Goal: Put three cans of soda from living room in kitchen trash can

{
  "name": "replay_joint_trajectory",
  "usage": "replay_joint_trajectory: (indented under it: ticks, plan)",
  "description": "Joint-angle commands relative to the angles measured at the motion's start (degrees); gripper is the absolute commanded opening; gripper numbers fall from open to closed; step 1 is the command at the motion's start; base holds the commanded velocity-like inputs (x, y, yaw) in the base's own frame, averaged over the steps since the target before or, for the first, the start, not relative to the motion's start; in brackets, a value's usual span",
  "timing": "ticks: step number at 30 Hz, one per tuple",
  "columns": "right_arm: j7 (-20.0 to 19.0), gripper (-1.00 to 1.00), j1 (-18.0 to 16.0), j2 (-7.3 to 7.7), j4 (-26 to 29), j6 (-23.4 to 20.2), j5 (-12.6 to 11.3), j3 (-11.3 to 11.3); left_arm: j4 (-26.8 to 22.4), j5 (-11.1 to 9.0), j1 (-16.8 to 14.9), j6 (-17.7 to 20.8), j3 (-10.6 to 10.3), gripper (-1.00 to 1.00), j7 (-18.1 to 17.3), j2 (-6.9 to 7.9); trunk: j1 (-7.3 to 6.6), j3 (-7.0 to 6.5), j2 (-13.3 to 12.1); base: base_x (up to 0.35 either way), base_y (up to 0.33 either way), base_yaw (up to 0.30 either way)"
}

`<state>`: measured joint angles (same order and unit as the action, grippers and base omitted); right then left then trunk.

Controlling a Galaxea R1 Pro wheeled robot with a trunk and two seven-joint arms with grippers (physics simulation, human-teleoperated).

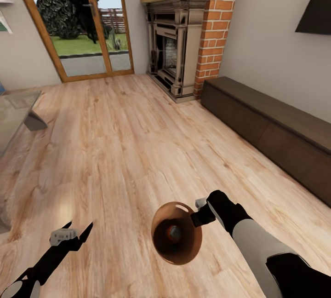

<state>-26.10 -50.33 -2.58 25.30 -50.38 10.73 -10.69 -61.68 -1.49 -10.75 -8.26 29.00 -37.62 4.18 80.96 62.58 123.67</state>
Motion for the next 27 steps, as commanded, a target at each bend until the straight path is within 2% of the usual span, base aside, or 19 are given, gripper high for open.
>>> replay_joint_trajectory:
  ticks: [1, 9, 13, 15, 16, 18, 21, 27]
  plan:
    - [-0.39, -1.0, -0.02, 0.02, 0.01, -0.34, -1.51, 0.18, 0.0, 0.0, -0.02, 0.0, 0.0, 1.0, 0.02, -0.02, 0.0, 0.0, 0.0, -0.014, -0.247, 0.247]
    - [-0.47, -1.0, -0.03, 1.0, -0.07, -0.46, -1.3, 0.23, -0.02, -0.08, -0.02, 0.0, 0.0, 1.0, 0.09, 0.04, 0.0, 0.0, 0.0, -0.045, -0.267, 0.248]
    - [-0.5, -1.0, 0.01, 2.34, -0.13, -0.58, -1.2, 0.18, -0.05, -0.14, -0.01, 0.0, 0.0, 1.0, 0.06, 0.04, 0.0, 0.0, 0.0, -0.102, -0.273, 0.248]
    - [-0.55, -1.0, 0.03, 3.69, -0.13, -0.59, -1.19, 0.16, -0.1, -0.16, 0.01, 0.0, 0.0, 1.0, 0.05, 0.04, 0.0, 0.0, 0.0, -0.125, -0.274, 0.248]
    - [-0.64, -1.0, 0.04, 4.82, -0.11, -0.59, -1.24, 0.15, -0.13, -0.17, 0.02, 0.0, 0.0, 1.0, 0.06, 0.04, 0.0, 0.0, 0.0, -0.132, -0.274, 0.248]
    - [-0.74, -1.0, 0.05, 5.96, -0.07, -0.6, -1.25, 0.09, -0.16, -0.18, 0.03, 0.0, 0.0, 1.0, 0.08, 0.04, 0.0, 0.0, 0.0, -0.135, -0.274, 0.248]
    - [-0.63, -1.0, 0.05, 6.64, -0.02, -0.6, -1.21, -0.09, -0.2, -0.18, 0.03, 0.0, 0.0, 1.0, 0.09, 0.03, 0.0, 0.0, 0.0, -0.143, -0.271, 0.248]
    - [-0.63, -1.0, 0.05, 7.22, 0.01, -0.67, -1.22, -1.83, -0.4, -0.18, 0.12, 0.0, 0.0, 1.0, -0.03, -0.02, 0.0, 0.0, 0.0, -0.168, -0.256, 0.247]
